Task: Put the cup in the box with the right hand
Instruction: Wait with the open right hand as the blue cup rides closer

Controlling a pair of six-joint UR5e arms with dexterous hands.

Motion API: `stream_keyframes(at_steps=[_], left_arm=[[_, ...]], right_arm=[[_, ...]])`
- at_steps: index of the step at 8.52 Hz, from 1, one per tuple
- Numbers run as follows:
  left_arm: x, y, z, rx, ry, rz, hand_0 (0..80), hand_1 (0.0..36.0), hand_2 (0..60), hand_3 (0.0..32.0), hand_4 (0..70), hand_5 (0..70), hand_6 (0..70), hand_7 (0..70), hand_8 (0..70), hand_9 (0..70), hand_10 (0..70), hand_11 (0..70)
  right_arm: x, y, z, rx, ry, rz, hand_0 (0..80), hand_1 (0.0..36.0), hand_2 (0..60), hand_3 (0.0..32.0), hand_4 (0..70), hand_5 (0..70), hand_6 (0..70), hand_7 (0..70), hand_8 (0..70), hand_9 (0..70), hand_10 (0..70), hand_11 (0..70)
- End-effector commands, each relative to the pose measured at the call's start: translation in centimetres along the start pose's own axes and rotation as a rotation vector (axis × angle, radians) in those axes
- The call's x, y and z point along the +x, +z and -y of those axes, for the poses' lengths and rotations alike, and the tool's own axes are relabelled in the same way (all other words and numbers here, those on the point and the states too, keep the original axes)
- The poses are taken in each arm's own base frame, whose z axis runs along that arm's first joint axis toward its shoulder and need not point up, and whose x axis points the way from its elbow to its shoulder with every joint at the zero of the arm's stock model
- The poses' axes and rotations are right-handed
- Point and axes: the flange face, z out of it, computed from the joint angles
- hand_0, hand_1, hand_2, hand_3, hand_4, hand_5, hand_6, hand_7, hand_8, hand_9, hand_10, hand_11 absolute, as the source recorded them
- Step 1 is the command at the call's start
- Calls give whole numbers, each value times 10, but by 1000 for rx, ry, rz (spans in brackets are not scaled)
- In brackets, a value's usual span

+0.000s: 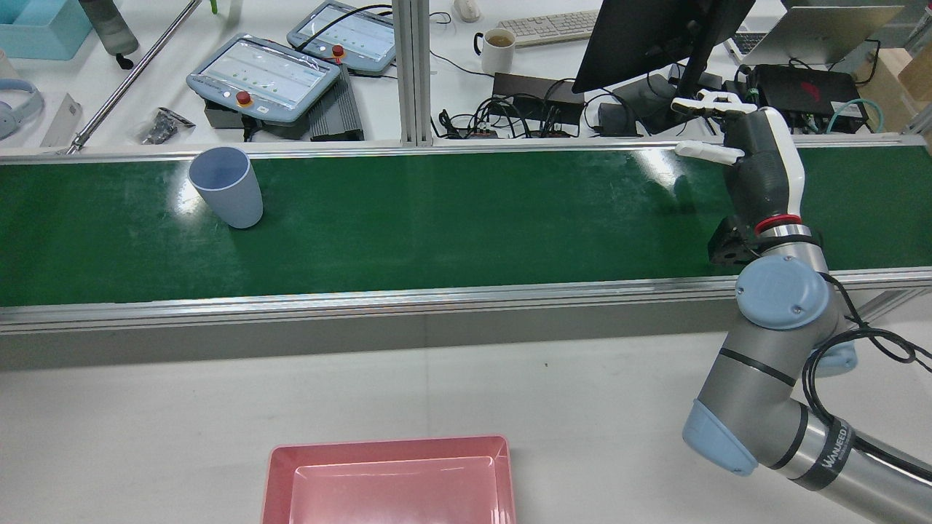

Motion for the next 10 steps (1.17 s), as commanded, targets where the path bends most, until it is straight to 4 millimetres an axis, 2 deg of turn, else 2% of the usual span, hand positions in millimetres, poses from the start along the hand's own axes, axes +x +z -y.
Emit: stream_keyframes(at_steps=[1, 2, 3, 4, 5, 6, 8, 10], left_arm=[[0, 0, 0, 0, 0, 0, 0, 0, 0, 0, 0, 0, 0, 0, 0, 0, 0, 0], [0, 0, 0, 0, 0, 0, 0, 0, 0, 0, 0, 0, 0, 0, 0, 0, 0, 0], [0, 0, 0, 0, 0, 0, 0, 0, 0, 0, 0, 0, 0, 0, 0, 0, 0, 0], [0, 0, 0, 0, 0, 0, 0, 0, 0, 0, 0, 0, 0, 0, 0, 0, 0, 0], [0, 0, 0, 0, 0, 0, 0, 0, 0, 0, 0, 0, 0, 0, 0, 0, 0, 0], [0, 0, 1, 1, 0, 0, 0, 0, 0, 0, 0, 0, 0, 0, 0, 0, 0, 0], [0, 0, 1, 1, 0, 0, 0, 0, 0, 0, 0, 0, 0, 0, 0, 0, 0, 0], [0, 0, 1, 1, 0, 0, 0, 0, 0, 0, 0, 0, 0, 0, 0, 0, 0, 0]], right_arm=[[-4, 10, 8, 7, -15, -29, 473, 133, 223, 0, 684, 7, 160, 700, 87, 266, 0, 0], [-4, 11, 6, 5, -12, -27, 469, 160, 308, 0, 662, 9, 164, 700, 88, 269, 0, 0], [0, 8, 3, 0, -10, -36, 477, 76, 50, 0, 686, 8, 152, 700, 85, 257, 7, 9], [9, 3, 2, -3, -9, -55, 486, 13, 0, 0, 700, 5, 144, 700, 82, 246, 7, 9], [15, -2, -1, -7, -8, -70, 491, 1, 0, 0, 700, 6, 141, 700, 80, 241, 7, 8], [19, -6, 0, -7, -12, -81, 494, 8, 0, 0, 692, 8, 135, 697, 77, 233, 5, 7], [20, -5, -2, -8, -12, -84, 493, 4, 0, 0, 622, 8, 116, 617, 69, 211, 0, 0], [21, -6, 1, -5, -20, -86, 507, 26, 0, 0, 642, 14, 121, 637, 71, 216, 0, 0]])
